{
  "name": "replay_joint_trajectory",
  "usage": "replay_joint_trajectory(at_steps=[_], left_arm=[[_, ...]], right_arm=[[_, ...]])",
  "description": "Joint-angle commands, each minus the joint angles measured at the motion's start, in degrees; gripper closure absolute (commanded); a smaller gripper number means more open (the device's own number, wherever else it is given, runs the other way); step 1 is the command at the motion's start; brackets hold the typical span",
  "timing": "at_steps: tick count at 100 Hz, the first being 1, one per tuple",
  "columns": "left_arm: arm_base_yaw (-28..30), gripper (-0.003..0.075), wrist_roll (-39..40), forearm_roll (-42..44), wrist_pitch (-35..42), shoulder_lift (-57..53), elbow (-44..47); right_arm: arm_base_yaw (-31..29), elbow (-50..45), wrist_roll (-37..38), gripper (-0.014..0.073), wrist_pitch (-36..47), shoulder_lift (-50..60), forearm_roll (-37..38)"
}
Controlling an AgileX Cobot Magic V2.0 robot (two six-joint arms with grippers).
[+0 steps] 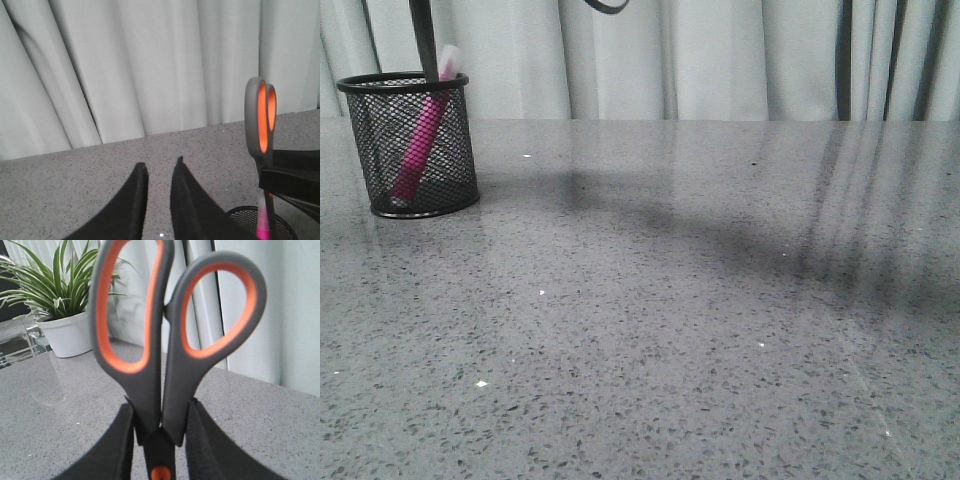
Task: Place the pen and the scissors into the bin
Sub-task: 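Lift the scissors and carry them toward the mesh cup, then lower the scissors blades-first into the mesh cup and release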
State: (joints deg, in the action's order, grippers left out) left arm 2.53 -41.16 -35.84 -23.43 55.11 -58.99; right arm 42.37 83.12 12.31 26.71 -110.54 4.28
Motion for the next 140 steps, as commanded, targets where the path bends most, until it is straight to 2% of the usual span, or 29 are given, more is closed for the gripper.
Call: replay_joint_trajectory(at_steps=[1,32,62,80,140], left_arm=[[0.14,0.0625,0.60,-1.04,3.80,-0.89,-1.53],[0.14,0.0625,0.60,-1.04,3.80,-0.89,-1.53],[0.14,0.0625,0.60,-1.04,3.80,-0.89,-1.53],[0.14,0.0625,0.60,-1.04,3.80,-0.89,-1.53],[0.14,0.0625,0.60,-1.04,3.80,-0.89,-1.53]], right_arm=[[0.03,-0.11,-0.98,0.0669,7.63,3.28,0.40],[0.03,-5.67,-0.98,0.0669,14.00,3.28,0.40],[0.03,-5.77,-0.98,0.0669,12.66,3.02,0.52],[0.03,-6.03,-0.98,0.0669,10.89,3.02,4.31],[0.03,-8.08,-0.98,0.0669,11.09,3.02,4.40]])
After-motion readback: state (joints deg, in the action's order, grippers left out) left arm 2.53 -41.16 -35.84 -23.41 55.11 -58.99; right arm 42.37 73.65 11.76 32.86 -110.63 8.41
